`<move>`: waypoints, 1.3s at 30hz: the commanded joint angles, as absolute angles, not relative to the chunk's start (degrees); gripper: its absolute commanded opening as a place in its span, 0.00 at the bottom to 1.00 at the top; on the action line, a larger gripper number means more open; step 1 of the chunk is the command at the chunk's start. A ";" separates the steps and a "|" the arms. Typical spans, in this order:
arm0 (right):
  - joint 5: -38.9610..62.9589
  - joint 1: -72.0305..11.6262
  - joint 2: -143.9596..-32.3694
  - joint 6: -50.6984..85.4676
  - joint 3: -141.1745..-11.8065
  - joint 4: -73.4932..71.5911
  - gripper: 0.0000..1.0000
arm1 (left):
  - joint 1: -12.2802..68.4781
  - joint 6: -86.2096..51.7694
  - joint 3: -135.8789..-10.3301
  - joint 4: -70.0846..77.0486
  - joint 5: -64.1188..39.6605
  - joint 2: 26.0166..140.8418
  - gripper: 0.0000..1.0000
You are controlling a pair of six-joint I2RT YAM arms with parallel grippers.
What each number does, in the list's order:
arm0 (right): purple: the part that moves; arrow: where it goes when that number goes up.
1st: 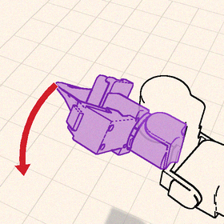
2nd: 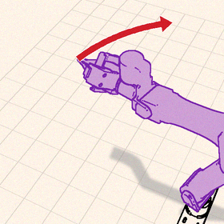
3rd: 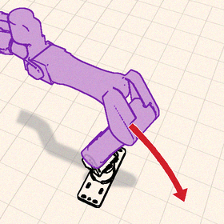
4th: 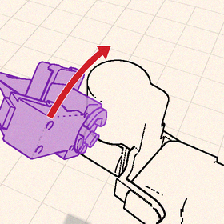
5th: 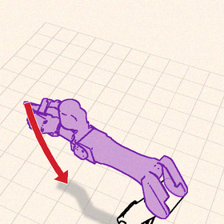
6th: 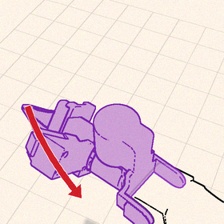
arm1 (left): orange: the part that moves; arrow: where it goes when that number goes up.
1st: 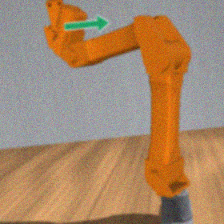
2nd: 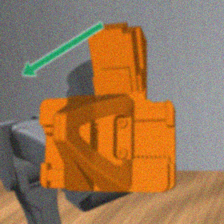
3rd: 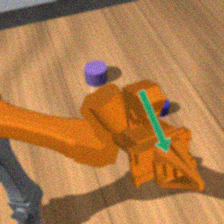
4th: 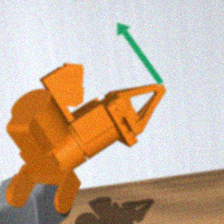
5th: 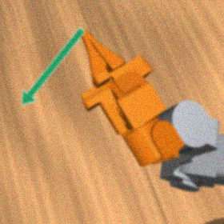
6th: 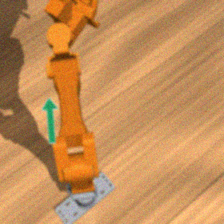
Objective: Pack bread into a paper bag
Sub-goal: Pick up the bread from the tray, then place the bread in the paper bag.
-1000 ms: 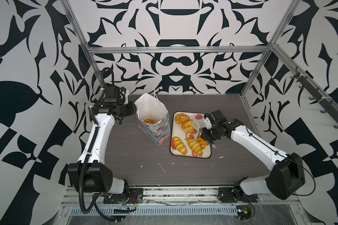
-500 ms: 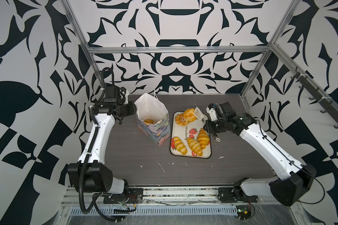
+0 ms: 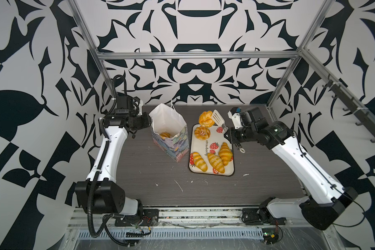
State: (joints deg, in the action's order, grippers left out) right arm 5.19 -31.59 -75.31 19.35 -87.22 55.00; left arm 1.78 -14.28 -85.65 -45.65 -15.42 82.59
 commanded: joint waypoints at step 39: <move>-2.22 -52.38 -86.91 16.44 -107.12 49.65 0.21 | 1.94 -13.98 -85.14 -47.27 -15.45 81.78 0.23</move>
